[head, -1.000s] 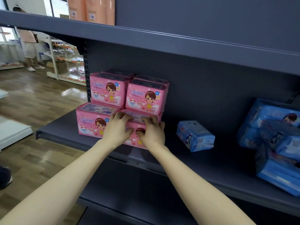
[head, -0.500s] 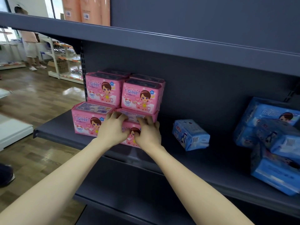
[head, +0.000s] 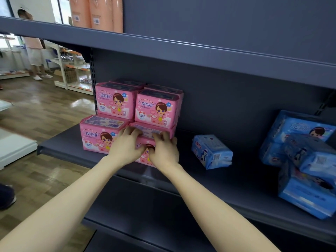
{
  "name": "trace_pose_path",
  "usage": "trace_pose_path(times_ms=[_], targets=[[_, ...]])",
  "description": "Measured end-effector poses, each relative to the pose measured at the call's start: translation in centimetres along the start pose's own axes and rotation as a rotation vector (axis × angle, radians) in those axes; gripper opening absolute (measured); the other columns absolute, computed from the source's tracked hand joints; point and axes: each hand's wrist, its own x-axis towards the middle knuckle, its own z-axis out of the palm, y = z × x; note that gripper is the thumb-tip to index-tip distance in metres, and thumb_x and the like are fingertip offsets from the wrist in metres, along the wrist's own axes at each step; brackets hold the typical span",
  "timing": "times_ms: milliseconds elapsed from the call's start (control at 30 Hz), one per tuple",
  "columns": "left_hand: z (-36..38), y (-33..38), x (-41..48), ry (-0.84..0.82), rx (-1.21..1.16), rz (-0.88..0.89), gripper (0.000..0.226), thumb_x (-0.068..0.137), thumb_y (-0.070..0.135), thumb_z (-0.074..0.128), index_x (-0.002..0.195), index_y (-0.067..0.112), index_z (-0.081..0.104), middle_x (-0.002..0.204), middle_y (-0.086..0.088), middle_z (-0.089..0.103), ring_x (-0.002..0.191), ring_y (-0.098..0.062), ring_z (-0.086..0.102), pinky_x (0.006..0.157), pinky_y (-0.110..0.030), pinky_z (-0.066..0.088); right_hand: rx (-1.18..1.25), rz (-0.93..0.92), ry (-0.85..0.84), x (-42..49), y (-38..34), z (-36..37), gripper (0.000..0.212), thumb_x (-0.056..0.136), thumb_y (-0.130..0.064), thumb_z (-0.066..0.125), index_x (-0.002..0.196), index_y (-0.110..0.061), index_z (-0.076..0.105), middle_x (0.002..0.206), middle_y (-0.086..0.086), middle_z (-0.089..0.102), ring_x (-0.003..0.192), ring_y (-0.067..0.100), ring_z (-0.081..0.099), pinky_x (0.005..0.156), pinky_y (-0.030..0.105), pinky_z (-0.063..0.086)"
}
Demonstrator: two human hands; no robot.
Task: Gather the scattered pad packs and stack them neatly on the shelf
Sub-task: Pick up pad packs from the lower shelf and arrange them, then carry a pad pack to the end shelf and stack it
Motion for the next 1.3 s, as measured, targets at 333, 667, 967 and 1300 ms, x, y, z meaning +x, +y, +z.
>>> trace_pose_path(times_ms=[333,667,967,1300], targets=[[-0.1,0.7,-0.2,0.109,0.039,0.028,0.031,0.079,0.02,0.059,0.106,0.008,0.066,0.119,-0.013,0.057,0.116,-0.037,0.046,0.081,-0.044,0.047,0.099,0.064,0.116,-0.6,0.0,0.2,0.051,0.087,-0.027,0.053,0.136,-0.022,0.044,0.142,0.0,0.036,0.125,0.03,0.03,0.103,0.04,0.031],[1.6,5.8,0.1,0.145,0.107,0.515,0.035,0.069,0.028,0.039,0.073,0.013,0.07,0.077,-0.004,0.067,0.067,-0.03,0.064,0.051,-0.032,0.051,0.247,0.199,0.351,-1.9,3.7,-1.2,0.032,0.087,-0.018,0.048,0.114,-0.009,0.062,0.122,0.011,0.057,0.115,0.033,0.045,0.093,0.038,0.035],[4.8,11.3,0.4,0.025,-0.028,0.545,0.027,0.074,0.019,0.052,0.093,0.013,0.07,0.097,-0.006,0.066,0.089,-0.031,0.063,0.06,-0.034,0.05,0.173,0.33,0.397,-4.2,9.2,-3.3,0.027,0.084,-0.011,0.055,0.109,-0.006,0.064,0.116,0.013,0.06,0.112,0.032,0.047,0.089,0.034,0.038],[9.1,14.8,1.9,-0.164,-0.059,0.347,0.04,0.087,0.025,0.052,0.126,0.014,0.051,0.134,-0.006,0.045,0.12,-0.025,0.045,0.083,-0.032,0.045,0.056,0.41,0.367,-5.8,14.9,-5.2,0.033,0.085,-0.012,0.054,0.118,-0.009,0.06,0.125,0.01,0.053,0.116,0.03,0.042,0.09,0.035,0.036]])
